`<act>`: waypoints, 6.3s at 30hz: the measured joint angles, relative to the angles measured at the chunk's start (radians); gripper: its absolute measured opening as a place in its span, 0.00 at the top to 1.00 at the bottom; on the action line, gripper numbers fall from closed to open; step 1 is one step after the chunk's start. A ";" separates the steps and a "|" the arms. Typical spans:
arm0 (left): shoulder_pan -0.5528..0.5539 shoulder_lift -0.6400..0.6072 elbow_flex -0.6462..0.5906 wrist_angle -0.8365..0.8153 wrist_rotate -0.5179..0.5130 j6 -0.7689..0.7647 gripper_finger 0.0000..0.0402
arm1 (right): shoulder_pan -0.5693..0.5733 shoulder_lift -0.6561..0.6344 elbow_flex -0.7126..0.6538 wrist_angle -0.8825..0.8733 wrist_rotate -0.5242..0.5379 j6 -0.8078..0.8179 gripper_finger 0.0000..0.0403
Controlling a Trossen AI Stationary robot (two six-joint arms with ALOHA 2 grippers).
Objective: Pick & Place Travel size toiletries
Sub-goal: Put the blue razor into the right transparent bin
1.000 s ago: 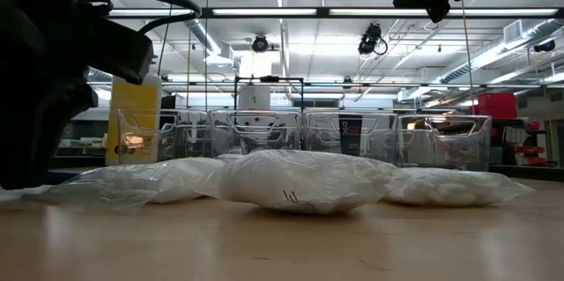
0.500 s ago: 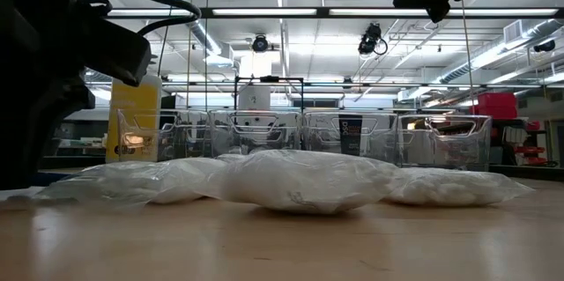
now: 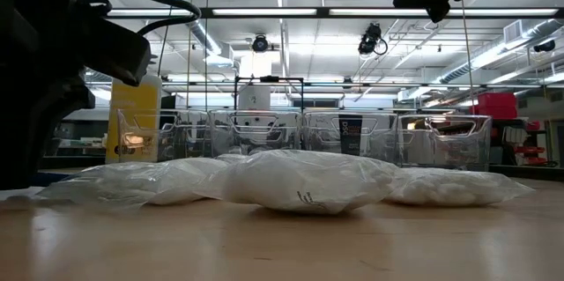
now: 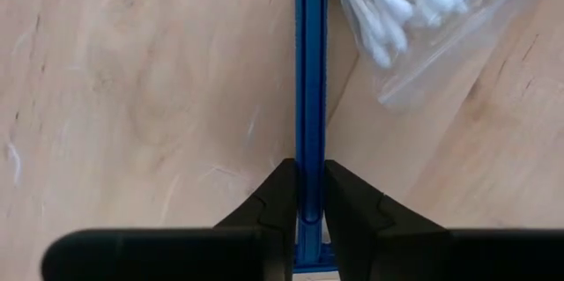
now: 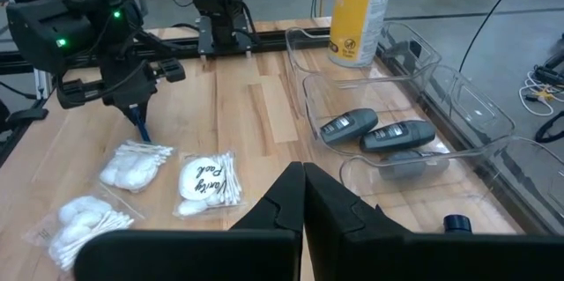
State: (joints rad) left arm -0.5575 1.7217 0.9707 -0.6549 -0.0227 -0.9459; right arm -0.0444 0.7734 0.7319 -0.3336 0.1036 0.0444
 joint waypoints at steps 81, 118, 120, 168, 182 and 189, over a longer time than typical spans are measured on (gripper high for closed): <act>0.410 -0.423 0.001 0.232 -0.167 0.527 0.90 | 0.000 0.000 0.000 0.001 -0.001 -0.008 0.98; 0.646 -0.421 0.074 0.910 0.029 0.754 0.90 | 0.000 0.000 0.000 0.177 0.000 -0.031 0.97; 0.657 -0.421 0.099 0.905 0.029 0.775 0.89 | 0.000 0.000 0.000 0.197 0.000 -0.051 0.97; 0.690 -0.312 0.162 0.944 0.150 0.766 0.89 | -0.001 0.152 0.000 0.732 -0.013 0.035 0.34; 0.690 -0.313 0.162 0.943 0.178 0.766 0.90 | -0.001 0.269 0.000 0.914 -0.087 0.123 0.36; 0.690 -0.313 0.162 0.943 0.179 0.766 0.89 | -0.001 0.349 0.072 0.956 -0.122 0.114 0.36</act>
State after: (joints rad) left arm 0.1326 1.4090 1.1328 0.2878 0.1558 -0.1795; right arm -0.0452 1.1221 0.8040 0.6220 -0.0185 0.1581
